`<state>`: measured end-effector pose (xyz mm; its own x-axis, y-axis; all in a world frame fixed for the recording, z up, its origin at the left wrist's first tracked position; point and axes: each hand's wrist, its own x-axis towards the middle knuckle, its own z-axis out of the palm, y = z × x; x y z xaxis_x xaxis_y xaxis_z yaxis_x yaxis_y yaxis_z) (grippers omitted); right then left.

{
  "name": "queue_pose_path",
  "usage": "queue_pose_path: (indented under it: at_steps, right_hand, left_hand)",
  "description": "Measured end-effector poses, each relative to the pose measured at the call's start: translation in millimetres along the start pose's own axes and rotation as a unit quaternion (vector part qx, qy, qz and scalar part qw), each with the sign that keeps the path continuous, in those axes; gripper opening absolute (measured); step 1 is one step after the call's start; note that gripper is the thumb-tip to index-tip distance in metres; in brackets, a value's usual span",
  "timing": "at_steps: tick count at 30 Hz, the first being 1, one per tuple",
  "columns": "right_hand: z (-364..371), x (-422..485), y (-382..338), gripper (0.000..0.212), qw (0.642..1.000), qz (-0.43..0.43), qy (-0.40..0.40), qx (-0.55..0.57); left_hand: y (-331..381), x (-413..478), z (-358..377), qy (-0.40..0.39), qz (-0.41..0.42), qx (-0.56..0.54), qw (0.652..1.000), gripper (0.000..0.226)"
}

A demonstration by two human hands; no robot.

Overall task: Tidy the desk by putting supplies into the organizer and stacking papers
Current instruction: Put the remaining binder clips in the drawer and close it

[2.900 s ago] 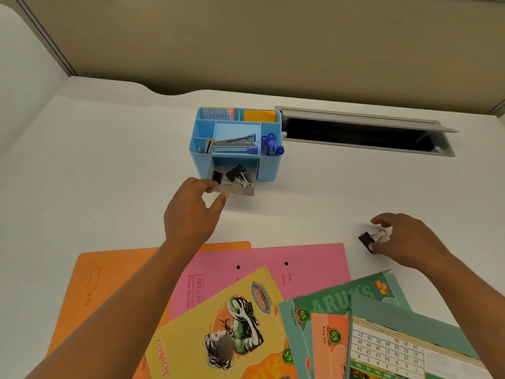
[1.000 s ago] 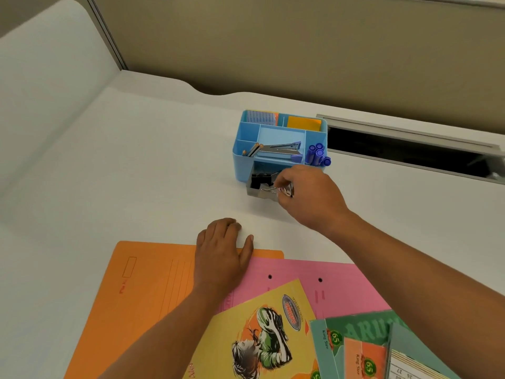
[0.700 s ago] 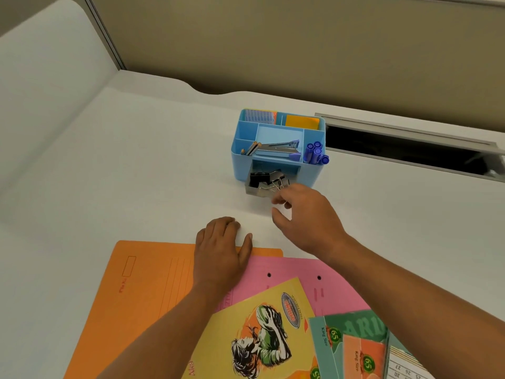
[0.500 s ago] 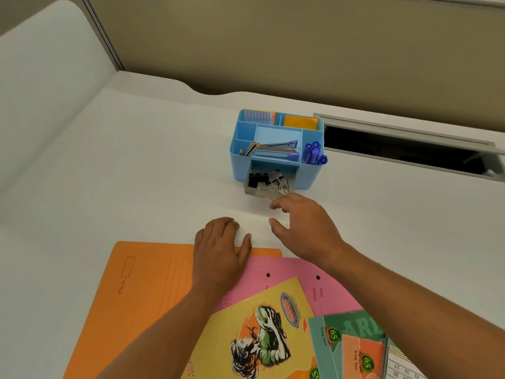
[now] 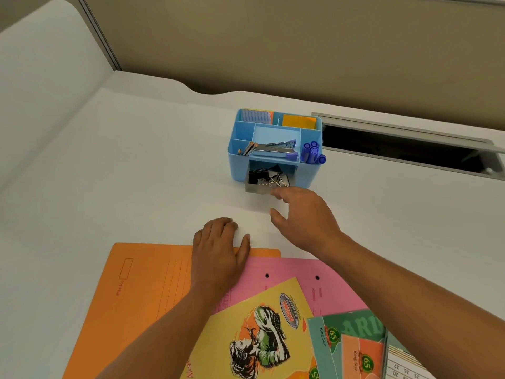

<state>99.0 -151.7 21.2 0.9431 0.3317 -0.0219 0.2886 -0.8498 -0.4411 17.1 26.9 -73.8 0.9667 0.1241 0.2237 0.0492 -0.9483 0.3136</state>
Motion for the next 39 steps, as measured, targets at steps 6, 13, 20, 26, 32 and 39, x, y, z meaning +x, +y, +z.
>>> queue_pose_path:
  at_steps: [6,13,20,26,32,39]
  right_hand:
    - [0.0,9.4,-2.6,0.045,1.000,-0.002,0.003,-0.013]
    - [2.4,27.7,-3.8,0.047,1.000,-0.011,-0.006,-0.022]
    - [4.9,33.9,-3.4,0.053,0.999,-0.004,-0.022,-0.030]
    - [0.8,28.8,-3.7,0.061,0.999,-0.001,0.037,-0.030]
    - [-3.8,28.5,0.0,0.080,0.997,0.055,0.039,-0.048]
    - [-4.8,29.6,-4.6,0.082,0.996,0.077,0.013,-0.034]
  left_hand:
    - [-0.3,-0.2,0.0,0.003,0.000,-0.003,1.000,0.040]
    - [-0.1,0.3,0.0,0.001,-0.002,-0.002,1.000,0.040]
    - [0.0,-0.1,-0.3,0.002,-0.003,-0.006,1.000,0.038]
    - [-0.3,0.4,0.3,-0.002,-0.003,-0.003,1.000,0.038]
    - [-0.3,0.0,0.5,-0.004,-0.006,-0.003,1.000,0.040]
    - [0.1,-0.1,-0.4,-0.007,-0.006,-0.007,1.000,0.040]
